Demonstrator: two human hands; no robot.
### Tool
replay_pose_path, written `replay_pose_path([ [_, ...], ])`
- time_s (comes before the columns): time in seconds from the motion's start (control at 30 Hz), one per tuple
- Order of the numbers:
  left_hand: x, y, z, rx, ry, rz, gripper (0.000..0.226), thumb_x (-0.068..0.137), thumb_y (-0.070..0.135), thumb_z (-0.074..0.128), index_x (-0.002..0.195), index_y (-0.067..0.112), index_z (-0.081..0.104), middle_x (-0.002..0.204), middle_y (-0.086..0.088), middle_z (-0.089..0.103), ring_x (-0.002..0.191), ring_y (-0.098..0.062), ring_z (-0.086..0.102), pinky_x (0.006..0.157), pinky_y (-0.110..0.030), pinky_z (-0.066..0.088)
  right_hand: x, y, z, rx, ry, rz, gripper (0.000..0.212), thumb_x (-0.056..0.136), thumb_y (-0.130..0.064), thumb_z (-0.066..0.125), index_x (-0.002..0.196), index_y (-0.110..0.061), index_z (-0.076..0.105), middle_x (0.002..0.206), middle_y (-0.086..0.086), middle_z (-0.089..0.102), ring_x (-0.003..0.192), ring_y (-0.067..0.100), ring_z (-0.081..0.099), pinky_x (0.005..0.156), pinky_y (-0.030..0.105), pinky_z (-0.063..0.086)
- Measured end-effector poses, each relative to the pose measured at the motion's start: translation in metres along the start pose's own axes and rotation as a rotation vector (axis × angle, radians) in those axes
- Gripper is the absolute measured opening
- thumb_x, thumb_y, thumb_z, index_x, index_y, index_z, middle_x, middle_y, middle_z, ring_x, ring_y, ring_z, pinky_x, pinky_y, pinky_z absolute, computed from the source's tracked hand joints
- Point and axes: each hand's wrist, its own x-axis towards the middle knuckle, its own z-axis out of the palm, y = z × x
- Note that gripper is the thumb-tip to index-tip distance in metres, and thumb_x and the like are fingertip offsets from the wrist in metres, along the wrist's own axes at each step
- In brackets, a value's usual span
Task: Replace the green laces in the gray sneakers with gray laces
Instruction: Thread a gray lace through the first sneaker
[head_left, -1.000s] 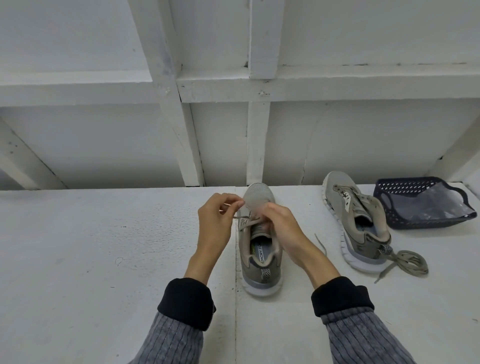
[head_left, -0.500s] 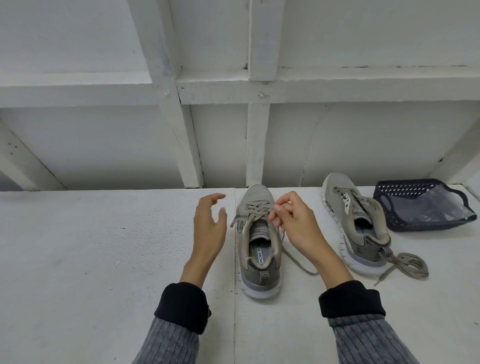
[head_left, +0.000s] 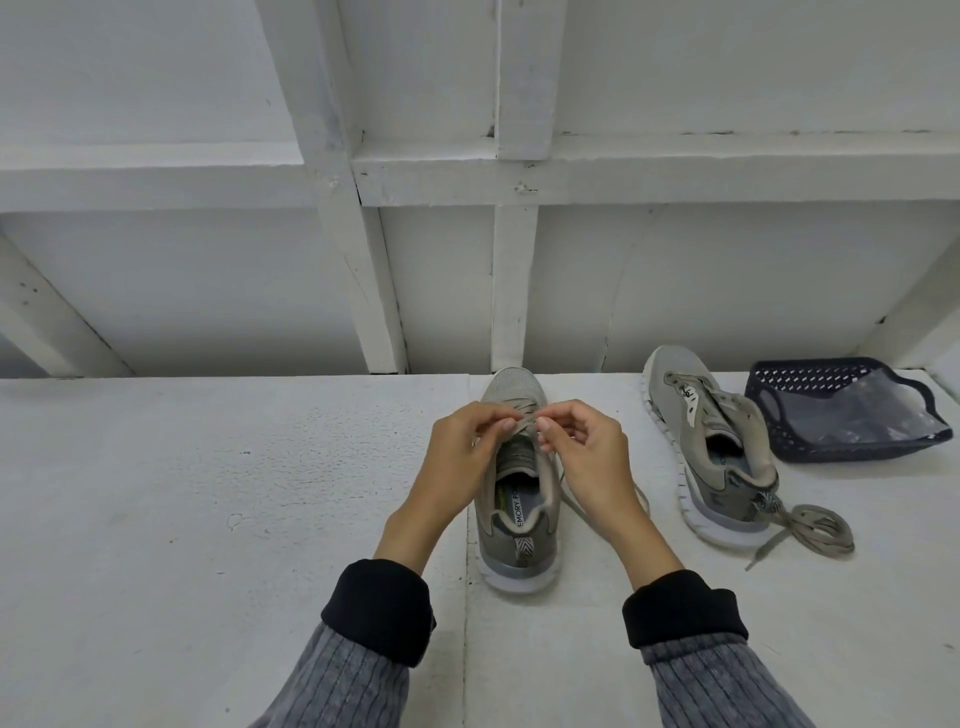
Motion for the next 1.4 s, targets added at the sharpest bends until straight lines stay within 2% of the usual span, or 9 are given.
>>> replay_pose_path([
  [0.23,-0.006,0.0,0.01,-0.046,-0.008,-0.001,0.019,0.096,0.008,0.059,0.102,0.021,0.072,0.097,0.016,0.069,0.084,0.0,0.066,0.081,-0.013,0.05,0.001,0.011,0.002,0.029,0.028,0.04,0.016,0.089,-0.002,0.064,0.088,-0.017,0.069,0.085,0.001,0.072,0.08,0.017,0.069,0.073,0.022,0.055],
  [0.4,-0.009,-0.011,0.003,-0.012,0.024,0.075,0.018,0.098,0.011,0.057,0.109,0.019,0.07,0.112,0.01,0.068,0.109,-0.003,0.06,0.093,-0.016,0.046,0.001,0.014,-0.005,-0.174,0.063,-0.035,0.013,0.088,-0.007,0.065,0.093,-0.019,0.07,0.091,-0.004,0.07,0.087,0.009,0.064,0.073,0.008,0.046],
  [0.53,-0.005,-0.029,-0.009,0.122,-0.154,0.079,0.026,0.1,0.018,0.055,0.121,0.028,0.067,0.129,0.015,0.059,0.125,0.001,0.049,0.105,-0.019,0.038,0.0,0.011,-0.008,-0.303,-0.07,-0.097,0.013,0.089,-0.016,0.067,0.101,-0.016,0.072,0.103,-0.004,0.064,0.089,0.007,0.059,0.073,0.009,0.042],
  [0.67,-0.004,-0.03,-0.011,0.121,-0.172,0.047,0.026,0.095,0.023,0.063,0.12,0.029,0.068,0.119,0.016,0.062,0.112,0.006,0.054,0.096,-0.009,0.039,-0.004,0.016,-0.003,-0.593,-0.241,-0.131,0.022,0.086,-0.032,0.069,0.106,-0.021,0.071,0.118,-0.009,0.044,0.113,0.006,0.038,0.093,0.019,0.031],
  [0.83,-0.007,-0.032,-0.006,0.044,-0.082,-0.004,0.021,0.094,0.023,0.065,0.114,0.024,0.072,0.109,0.011,0.066,0.1,0.0,0.061,0.09,-0.016,0.047,-0.007,0.016,0.0,-0.763,-0.222,-0.169,0.014,0.091,-0.028,0.064,0.099,-0.018,0.07,0.126,-0.008,0.044,0.117,0.009,0.035,0.09,0.018,0.032],
  [0.93,-0.009,-0.031,-0.006,0.08,-0.063,0.024,0.025,0.096,0.026,0.063,0.12,0.028,0.068,0.117,0.015,0.062,0.11,0.0,0.057,0.098,-0.021,0.046,-0.009,0.014,0.0,-0.73,-0.178,-0.244,0.008,0.094,-0.022,0.06,0.095,-0.017,0.065,0.122,-0.008,0.046,0.113,0.01,0.037,0.092,0.02,0.034],
  [1.07,-0.007,-0.023,-0.006,0.17,-0.086,0.182,0.034,0.098,0.03,0.059,0.132,0.034,0.058,0.138,0.02,0.05,0.132,0.001,0.038,0.11,-0.014,0.027,-0.009,0.007,-0.003,-0.46,-0.101,-0.254,0.009,0.092,-0.014,0.061,0.091,-0.019,0.068,0.089,-0.009,0.056,0.083,-0.001,0.051,0.072,0.008,0.037],
  [1.27,-0.005,-0.014,0.001,0.215,-0.036,0.196,0.017,0.095,0.024,0.063,0.101,0.039,0.068,0.098,0.029,0.065,0.102,0.004,0.055,0.106,-0.014,0.019,-0.011,0.002,-0.009,-0.04,-0.011,-0.097,0.02,0.091,-0.005,0.061,0.091,-0.023,0.069,0.088,-0.009,0.07,0.087,0.005,0.066,0.079,0.018,0.051],
  [1.4,-0.008,-0.009,0.004,0.224,-0.052,0.23,0.018,0.095,0.031,0.061,0.111,0.036,0.065,0.112,0.026,0.062,0.113,0.01,0.049,0.11,-0.011,0.013,-0.01,-0.001,-0.011,0.121,0.099,-0.04,0.018,0.085,-0.001,0.068,0.081,-0.018,0.064,0.076,-0.005,0.069,0.074,0.015,0.069,0.074,0.029,0.056],
])
